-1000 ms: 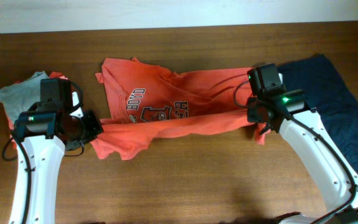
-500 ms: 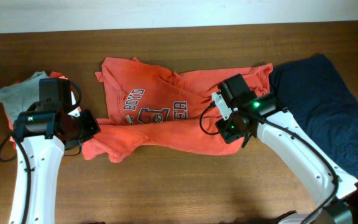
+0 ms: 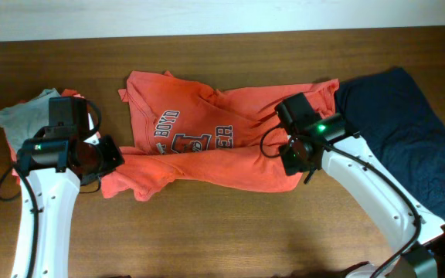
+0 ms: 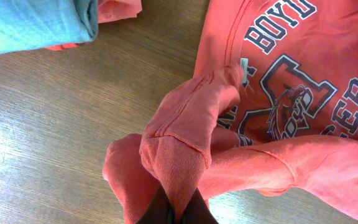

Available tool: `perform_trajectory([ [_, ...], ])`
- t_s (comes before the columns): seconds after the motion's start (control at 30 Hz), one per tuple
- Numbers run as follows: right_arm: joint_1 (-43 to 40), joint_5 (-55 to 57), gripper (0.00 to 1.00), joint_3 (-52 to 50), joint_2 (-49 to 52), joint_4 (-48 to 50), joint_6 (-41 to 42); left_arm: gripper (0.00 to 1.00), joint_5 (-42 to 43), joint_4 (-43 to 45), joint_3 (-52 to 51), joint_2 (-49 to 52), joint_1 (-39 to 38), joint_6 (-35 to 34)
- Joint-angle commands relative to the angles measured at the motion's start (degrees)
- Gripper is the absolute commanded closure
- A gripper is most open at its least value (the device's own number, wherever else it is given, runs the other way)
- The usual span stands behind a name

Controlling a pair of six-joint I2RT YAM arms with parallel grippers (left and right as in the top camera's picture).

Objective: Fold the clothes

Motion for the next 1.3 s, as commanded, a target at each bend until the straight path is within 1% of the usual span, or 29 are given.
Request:
perform_trajectory([
  [0.0, -3.34, 2.51, 0.46, -4.7, 1.16, 2.97, 12.57, 0.99, -1.03, 0.15, 0.33, -0.35, 0.39, 0.9],
  [0.07, -5.27, 1.09, 0.46, -7.15, 1.73, 5.29, 14.97, 0.99, -1.03, 0.15, 0.33, -0.35, 0.39, 0.9],
  [0.13, -7.52, -2.23, 0.47, -9.38, 2.29, 8.26, 15.1, 0.99, -1.03, 0.17, 0.33, -0.35, 0.39, 0.9],
  [0.17, -8.74, -3.89, 0.5, -10.45, 2.67, 9.92, 15.1, 0.99, -1.03, 0.17, 0.33, -0.35, 0.39, 0.9],
  [0.23, -10.69, -5.53, 0.5, -11.67, 3.28, 11.78, 15.1, 0.99, -1.03, 0.17, 0.33, -0.35, 0.39, 0.9],
  [0.53, -17.05, -5.73, 0.5, -14.1, 4.24, 15.45, 13.33, 0.98, -1.03, 0.17, 0.33, -0.35, 0.39, 0.9],
  [0.7, -17.33, -5.99, 0.5, -16.72, 4.28, 18.47, 11.85, 0.98, -1.05, 0.26, 0.33, -0.35, 0.39, 0.9],
  [0.8, -17.35, -8.44, 0.49, -18.82, 4.28, 23.04, 9.51, 0.98, -1.05, 0.26, 0.33, -0.35, 0.39, 0.9],
  [0.83, -17.35, -9.75, 0.48, -19.58, 4.28, 24.98, 8.63, 0.98, -1.05, 0.26, 0.33, -0.33, 0.39, 0.9],
  [0.9, -17.35, -11.82, 0.43, -20.76, 4.28, 28.17, 7.93, 0.98, -1.05, 0.26, 0.33, -0.35, 0.39, 0.9],
  [1.03, -17.35, -13.25, 0.41, -22.51, 4.28, 33.88, 7.5, 0.98, -1.03, 0.24, 0.33, -0.35, 0.39, 0.87],
  [1.27, -17.35, -13.22, 0.41, -23.69, 4.31, 41.27, 7.5, 0.98, -1.03, 0.2, 0.33, -0.35, 0.39, 0.87],
])
